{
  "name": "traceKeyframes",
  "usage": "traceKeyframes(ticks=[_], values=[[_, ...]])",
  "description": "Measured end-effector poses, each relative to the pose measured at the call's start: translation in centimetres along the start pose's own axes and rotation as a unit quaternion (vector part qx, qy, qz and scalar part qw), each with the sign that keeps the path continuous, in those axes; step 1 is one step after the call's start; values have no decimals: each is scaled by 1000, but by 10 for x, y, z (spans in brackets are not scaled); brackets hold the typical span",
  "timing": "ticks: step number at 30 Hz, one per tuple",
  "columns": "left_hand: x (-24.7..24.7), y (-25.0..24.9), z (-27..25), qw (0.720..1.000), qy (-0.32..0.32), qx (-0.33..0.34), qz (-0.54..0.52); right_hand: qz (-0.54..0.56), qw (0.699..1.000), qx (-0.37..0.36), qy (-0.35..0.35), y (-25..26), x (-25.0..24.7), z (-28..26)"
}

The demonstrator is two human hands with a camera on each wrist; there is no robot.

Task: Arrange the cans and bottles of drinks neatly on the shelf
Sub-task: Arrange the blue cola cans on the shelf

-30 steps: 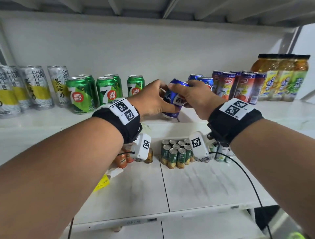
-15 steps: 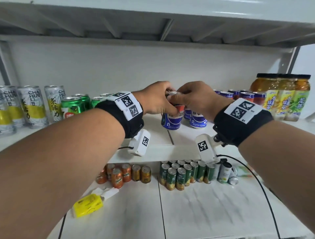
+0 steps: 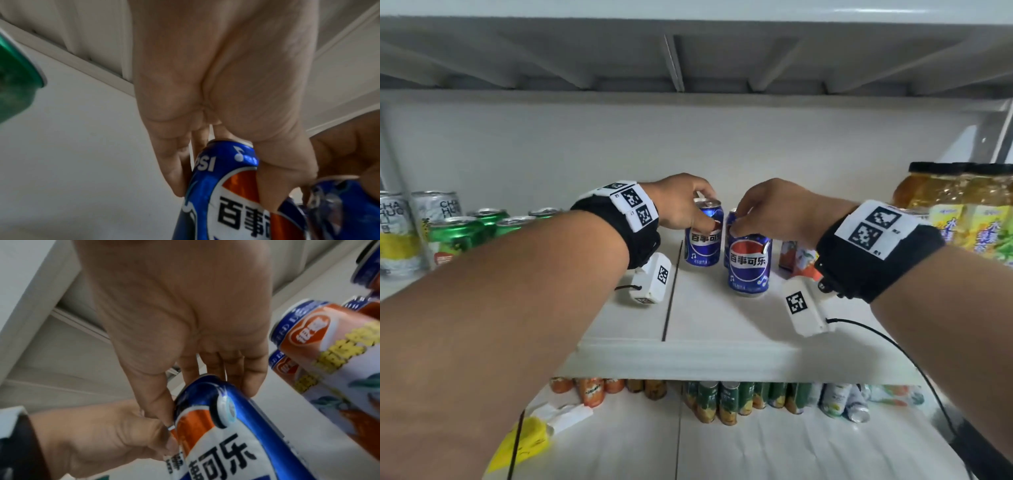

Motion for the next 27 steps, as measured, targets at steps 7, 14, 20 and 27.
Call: traceKeyframes(ticks=[7, 14, 20, 27], values=[[8, 12, 16, 996, 7, -56, 68, 3, 996, -53, 68, -9, 19, 23], [3, -14, 0, 988, -27, -25, 147, -18, 996, -65, 52, -7, 22, 23], [-6, -33, -48, 994, 30, 31, 97, -22, 998, -54, 9, 6, 9, -1], [1, -19, -116, 996, 82, 26, -37, 95, 992, -57, -65, 55, 6, -41]])
Point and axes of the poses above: each hand's wrist, its own z-axis towards the middle knuckle, its own x-axis out of the palm, y = z × x, the point moved 5 cm from there along z, towards the middle knuckle, and after that the axes turned 6 degrees about -z, right-handed, at the moved point
